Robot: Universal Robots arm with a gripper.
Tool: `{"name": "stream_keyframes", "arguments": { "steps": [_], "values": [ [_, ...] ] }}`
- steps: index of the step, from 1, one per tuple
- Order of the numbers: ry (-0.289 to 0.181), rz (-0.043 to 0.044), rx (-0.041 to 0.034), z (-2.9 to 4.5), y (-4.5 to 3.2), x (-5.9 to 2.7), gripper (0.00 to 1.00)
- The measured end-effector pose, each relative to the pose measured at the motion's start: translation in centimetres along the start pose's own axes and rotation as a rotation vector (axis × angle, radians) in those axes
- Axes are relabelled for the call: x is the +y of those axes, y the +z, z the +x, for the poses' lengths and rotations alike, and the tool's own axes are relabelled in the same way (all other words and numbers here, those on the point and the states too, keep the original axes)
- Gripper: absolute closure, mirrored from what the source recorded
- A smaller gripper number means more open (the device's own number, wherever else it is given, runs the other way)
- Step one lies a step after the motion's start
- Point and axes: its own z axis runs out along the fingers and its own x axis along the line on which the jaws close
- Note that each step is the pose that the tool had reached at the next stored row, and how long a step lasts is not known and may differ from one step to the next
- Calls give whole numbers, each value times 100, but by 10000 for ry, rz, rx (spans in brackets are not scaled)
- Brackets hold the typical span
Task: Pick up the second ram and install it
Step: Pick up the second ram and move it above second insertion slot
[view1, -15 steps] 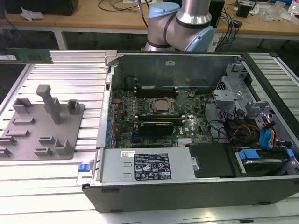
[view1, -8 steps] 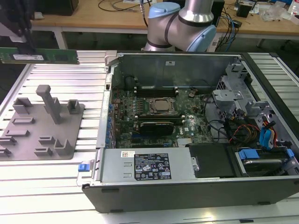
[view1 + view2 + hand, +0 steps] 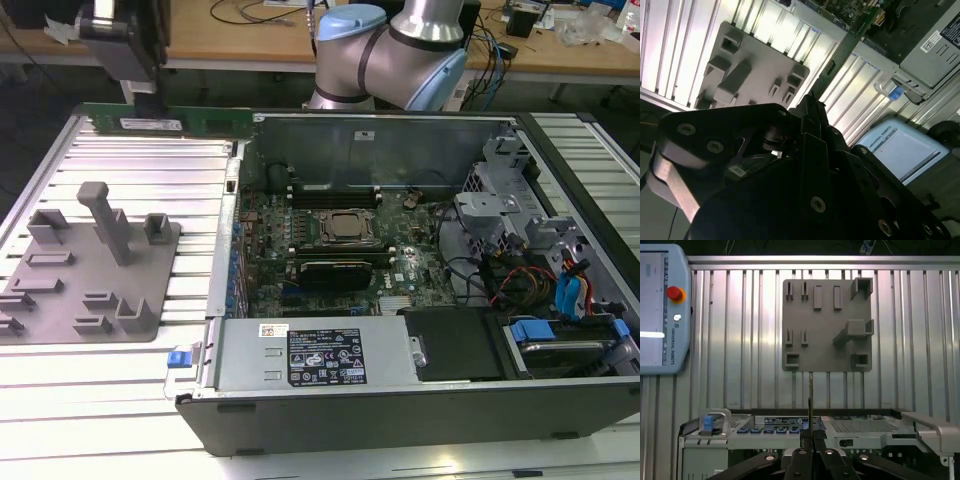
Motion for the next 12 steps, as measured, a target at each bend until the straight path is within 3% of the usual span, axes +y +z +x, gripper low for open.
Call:
{"name": "stream_keyframes", "arguments": {
  "steps": [2, 6, 10, 12],
  "values": [
    [0, -20, -2, 0, 11, -153, 91],
    [0, -28, 0, -1, 47, -348, 91],
    [0, -27, 0, -10, 173, -764, 91],
    [-1, -27, -1, -23, 245, -1018, 91]
  ]
}}
